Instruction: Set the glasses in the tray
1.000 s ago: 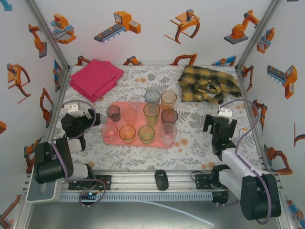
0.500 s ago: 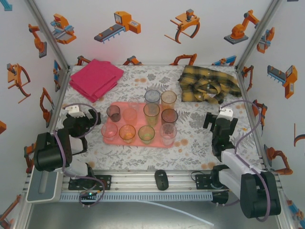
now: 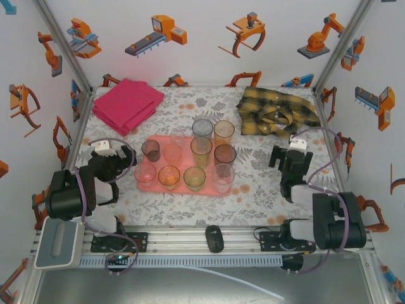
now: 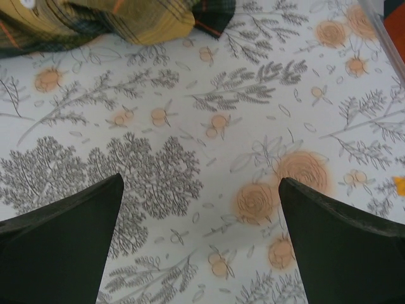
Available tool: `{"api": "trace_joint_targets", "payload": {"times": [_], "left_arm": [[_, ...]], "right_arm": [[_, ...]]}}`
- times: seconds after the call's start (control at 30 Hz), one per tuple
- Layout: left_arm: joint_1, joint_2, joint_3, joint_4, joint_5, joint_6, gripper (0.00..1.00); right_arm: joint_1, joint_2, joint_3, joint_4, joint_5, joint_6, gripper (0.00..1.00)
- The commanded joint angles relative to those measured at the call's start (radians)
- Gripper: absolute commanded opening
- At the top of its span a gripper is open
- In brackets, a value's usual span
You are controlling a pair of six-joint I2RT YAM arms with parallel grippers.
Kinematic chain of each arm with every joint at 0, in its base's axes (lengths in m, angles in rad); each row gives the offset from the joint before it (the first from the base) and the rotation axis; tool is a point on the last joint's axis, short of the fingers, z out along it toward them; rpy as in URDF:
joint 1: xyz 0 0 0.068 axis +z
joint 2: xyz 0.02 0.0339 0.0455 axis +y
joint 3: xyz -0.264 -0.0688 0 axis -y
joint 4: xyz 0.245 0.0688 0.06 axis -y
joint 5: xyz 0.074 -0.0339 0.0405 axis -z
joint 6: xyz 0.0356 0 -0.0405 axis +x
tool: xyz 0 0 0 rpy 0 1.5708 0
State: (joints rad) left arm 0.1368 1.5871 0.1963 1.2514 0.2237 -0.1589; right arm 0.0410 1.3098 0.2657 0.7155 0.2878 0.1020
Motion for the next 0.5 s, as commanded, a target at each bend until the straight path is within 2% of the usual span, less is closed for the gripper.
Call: {"api": "trace_joint_targets", "payload": {"times": [0.0, 0.17, 0.23, 0.37, 0.47], "left_arm": [[-0.006, -0.018, 0.019, -0.013, -0.019, 0.018, 0.97], [-0.014, -0.025, 0.031, -0.045, -0.035, 0.023, 0.97], [-0.022, -0.032, 0.046, -0.087, -0.048, 0.028, 0.97], [-0.042, -0.045, 0.08, -0.165, -0.083, 0.042, 0.97], [-0.044, -0.043, 0.085, -0.174, -0.083, 0.044, 0.97]], "right_arm": [[-0.01, 0.042, 0.046, 0.117, -0.053, -0.037, 0.99], [-0.012, 0.254, 0.021, 0.383, -0.149, -0.092, 0.99], [-0.016, 0.23, 0.07, 0.244, -0.121, -0.066, 0.99], [-0.065, 0.235, 0.111, 0.177, -0.159, -0.015, 0.99], [-0.066, 0.235, 0.111, 0.176, -0.158, -0.016, 0.99]]}}
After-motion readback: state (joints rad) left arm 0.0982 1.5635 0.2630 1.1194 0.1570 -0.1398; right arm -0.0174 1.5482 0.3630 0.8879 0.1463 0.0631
